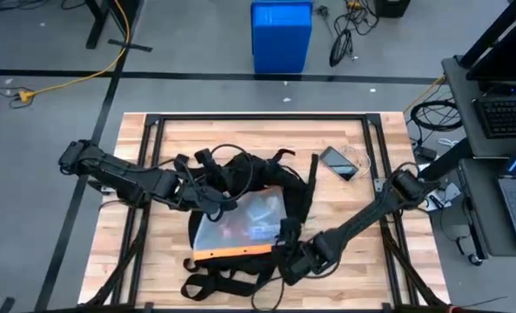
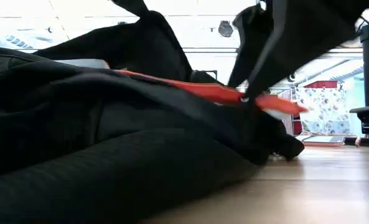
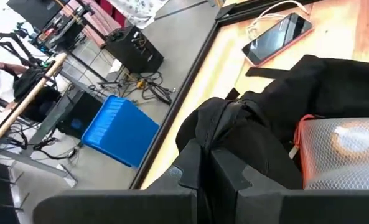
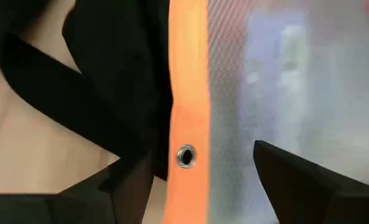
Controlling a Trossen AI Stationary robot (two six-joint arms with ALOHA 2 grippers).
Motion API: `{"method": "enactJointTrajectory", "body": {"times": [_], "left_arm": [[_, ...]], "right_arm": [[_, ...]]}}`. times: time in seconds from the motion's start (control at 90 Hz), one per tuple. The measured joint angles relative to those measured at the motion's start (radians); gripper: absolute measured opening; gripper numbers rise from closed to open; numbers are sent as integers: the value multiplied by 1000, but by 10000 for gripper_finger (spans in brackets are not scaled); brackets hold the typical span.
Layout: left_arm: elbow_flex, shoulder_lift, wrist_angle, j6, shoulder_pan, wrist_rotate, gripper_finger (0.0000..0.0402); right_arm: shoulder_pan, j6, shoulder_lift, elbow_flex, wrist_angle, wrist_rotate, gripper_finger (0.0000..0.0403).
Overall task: Unpack backpack
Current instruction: Put the zip bag into the black backpack
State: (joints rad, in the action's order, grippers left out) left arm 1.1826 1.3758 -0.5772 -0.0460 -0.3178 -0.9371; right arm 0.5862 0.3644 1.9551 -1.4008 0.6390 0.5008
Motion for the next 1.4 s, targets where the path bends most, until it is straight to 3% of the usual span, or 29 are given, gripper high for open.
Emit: {"method": "enactJointTrajectory", "body": {"times": [0.2,0.333,0.722,1.0,1.222,1.4], "left_arm": [[0,0,1,-1,-4,-3,2],[0,0,5,-1,-5,2,2],[0,0,19,0,-2,44,2],[0,0,22,4,-2,71,2],[0,6,115,116,-10,203,2],[0,9,145,183,-46,215,2]], "right_arm": [[3,132,82,-1,89,83,254],[-14,156,100,1,163,98,224],[-37,19,60,-1,166,126,10],[-47,-101,25,-130,245,194,1],[-122,-374,22,-255,183,333,0],[-176,-632,22,-362,124,411,0]]}}
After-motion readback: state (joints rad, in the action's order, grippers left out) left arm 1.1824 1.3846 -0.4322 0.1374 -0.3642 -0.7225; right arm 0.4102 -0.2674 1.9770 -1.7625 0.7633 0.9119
